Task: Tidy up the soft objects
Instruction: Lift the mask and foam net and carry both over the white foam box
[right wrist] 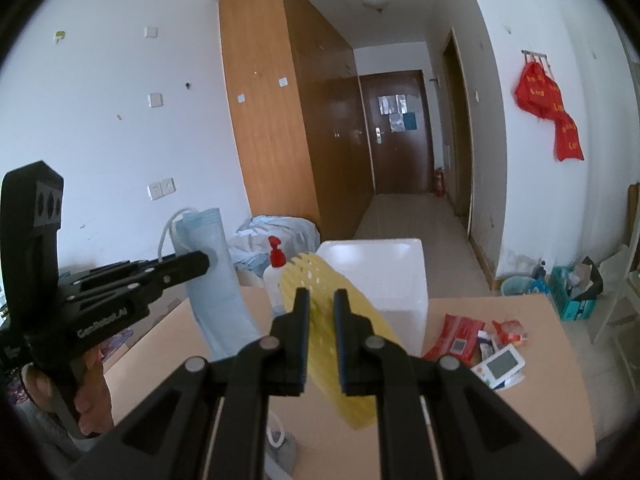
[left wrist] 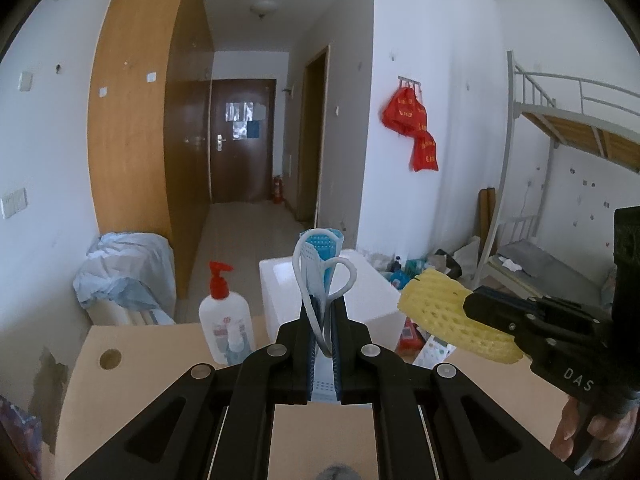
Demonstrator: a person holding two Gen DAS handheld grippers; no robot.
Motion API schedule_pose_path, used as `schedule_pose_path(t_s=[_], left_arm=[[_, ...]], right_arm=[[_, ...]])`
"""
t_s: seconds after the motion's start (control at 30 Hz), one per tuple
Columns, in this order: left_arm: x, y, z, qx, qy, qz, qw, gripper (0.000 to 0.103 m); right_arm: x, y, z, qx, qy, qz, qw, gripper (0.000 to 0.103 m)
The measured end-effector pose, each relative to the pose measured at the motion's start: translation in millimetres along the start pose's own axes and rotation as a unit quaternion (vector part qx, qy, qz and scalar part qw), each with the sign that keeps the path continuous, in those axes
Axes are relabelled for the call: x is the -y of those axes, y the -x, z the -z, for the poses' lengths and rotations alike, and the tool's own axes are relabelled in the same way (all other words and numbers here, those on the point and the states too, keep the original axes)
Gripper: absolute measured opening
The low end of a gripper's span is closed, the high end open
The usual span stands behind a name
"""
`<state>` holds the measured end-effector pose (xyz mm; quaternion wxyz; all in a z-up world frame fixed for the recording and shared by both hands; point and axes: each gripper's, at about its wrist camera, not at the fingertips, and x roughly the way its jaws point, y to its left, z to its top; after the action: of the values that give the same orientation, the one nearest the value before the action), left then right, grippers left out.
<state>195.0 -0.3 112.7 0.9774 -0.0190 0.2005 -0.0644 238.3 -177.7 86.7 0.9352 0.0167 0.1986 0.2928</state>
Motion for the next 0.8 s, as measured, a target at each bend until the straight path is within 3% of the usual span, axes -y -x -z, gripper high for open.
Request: schedule_pose_path(t_s=[0.47, 0.8], left_arm=[[-13, -39, -44, 0.017, 0.013, -0.002, 0.9998, 0.007], [-24, -84, -52, -0.002, 0.019, 0.004, 0.9998, 0.007]], right_arm=[[16, -29, -34, 0.01, 0.005, 0.019, 1.0, 0.015], [27, -53, -42, 0.008, 0.0, 0.014, 1.0, 0.015]])
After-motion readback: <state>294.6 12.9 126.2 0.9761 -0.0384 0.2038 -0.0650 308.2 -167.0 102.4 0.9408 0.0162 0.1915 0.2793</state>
